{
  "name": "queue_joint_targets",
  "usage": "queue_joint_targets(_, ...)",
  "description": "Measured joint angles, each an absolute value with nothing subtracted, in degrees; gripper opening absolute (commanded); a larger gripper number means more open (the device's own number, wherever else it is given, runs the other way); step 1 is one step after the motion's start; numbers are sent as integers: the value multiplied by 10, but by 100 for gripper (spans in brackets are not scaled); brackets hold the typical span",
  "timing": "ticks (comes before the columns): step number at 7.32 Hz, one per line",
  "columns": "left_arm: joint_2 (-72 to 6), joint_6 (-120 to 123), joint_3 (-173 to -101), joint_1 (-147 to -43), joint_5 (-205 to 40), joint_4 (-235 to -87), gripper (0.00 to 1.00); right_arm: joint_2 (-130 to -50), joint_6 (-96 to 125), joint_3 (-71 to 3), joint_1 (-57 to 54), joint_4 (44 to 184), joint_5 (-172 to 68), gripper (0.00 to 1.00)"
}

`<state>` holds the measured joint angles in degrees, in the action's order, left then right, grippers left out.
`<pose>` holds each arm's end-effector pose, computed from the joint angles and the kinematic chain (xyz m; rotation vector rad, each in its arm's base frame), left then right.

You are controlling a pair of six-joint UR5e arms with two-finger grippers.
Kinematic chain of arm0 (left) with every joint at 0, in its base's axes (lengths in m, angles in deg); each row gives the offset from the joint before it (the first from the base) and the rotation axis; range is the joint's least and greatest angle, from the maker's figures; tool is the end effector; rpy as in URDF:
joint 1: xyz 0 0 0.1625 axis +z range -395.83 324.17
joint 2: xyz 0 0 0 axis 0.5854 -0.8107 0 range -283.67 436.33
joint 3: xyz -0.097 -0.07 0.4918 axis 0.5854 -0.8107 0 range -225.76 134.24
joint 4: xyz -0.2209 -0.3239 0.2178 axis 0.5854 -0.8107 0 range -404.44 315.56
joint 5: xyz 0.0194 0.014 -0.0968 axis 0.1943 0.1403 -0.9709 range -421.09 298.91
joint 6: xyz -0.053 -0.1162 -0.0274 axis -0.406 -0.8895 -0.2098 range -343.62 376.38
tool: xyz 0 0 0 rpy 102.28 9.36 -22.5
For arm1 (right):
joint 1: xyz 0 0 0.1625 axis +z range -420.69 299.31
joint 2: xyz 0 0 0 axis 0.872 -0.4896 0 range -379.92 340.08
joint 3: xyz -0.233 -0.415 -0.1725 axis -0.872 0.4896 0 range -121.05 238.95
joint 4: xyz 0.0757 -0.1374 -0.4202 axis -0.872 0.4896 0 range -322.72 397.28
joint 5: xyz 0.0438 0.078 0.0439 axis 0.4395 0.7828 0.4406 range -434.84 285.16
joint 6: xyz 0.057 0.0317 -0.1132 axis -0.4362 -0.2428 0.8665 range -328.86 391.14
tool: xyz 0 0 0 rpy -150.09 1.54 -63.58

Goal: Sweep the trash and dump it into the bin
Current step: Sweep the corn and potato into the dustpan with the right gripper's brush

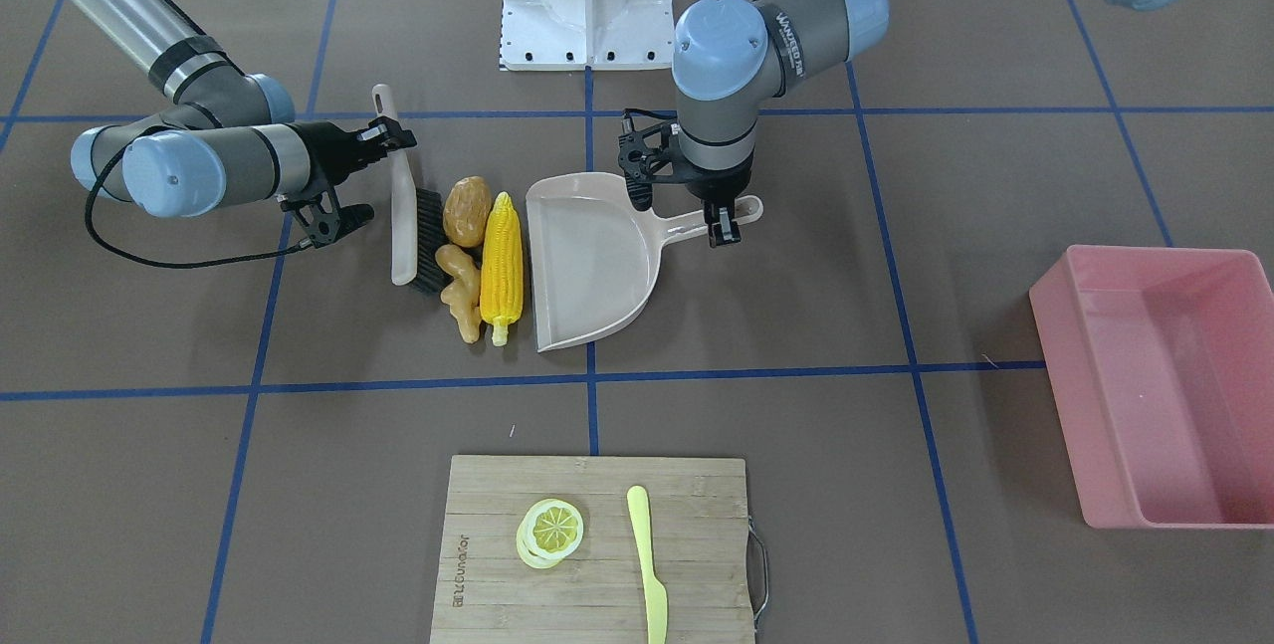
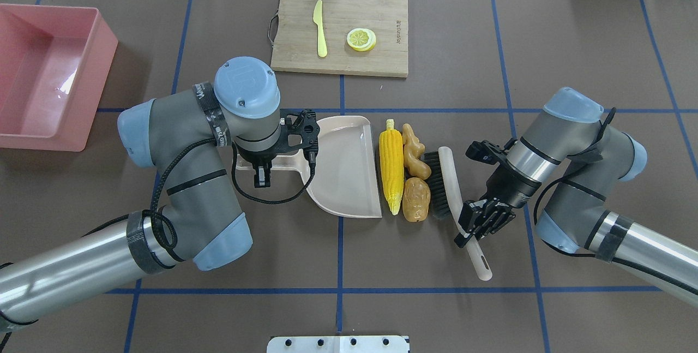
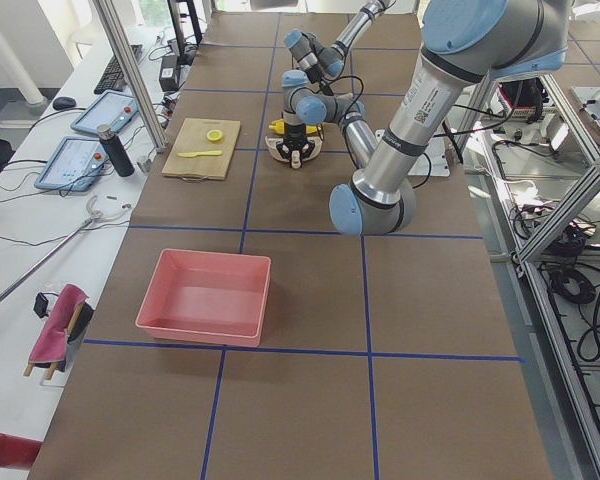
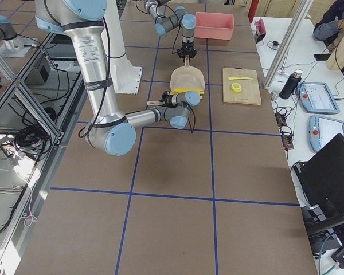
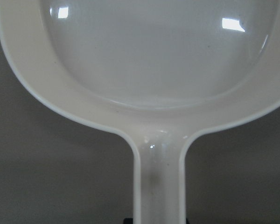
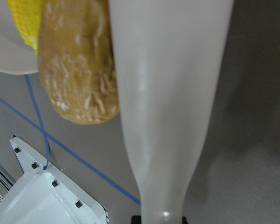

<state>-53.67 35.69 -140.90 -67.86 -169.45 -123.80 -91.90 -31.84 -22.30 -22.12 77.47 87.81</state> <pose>0.6123 -0.4916 0.2924 0.5017 0.5349 1.3900 -0.5138 -0.4207 0.5095 -0.4810 -1.3514 -0.4851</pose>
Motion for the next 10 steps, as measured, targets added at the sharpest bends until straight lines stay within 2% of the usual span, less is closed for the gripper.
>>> queue_joint_targets(10,-535,352,-1407,-678,-1694,-1238,0,-775,-396,-207,-285,826,793,0)
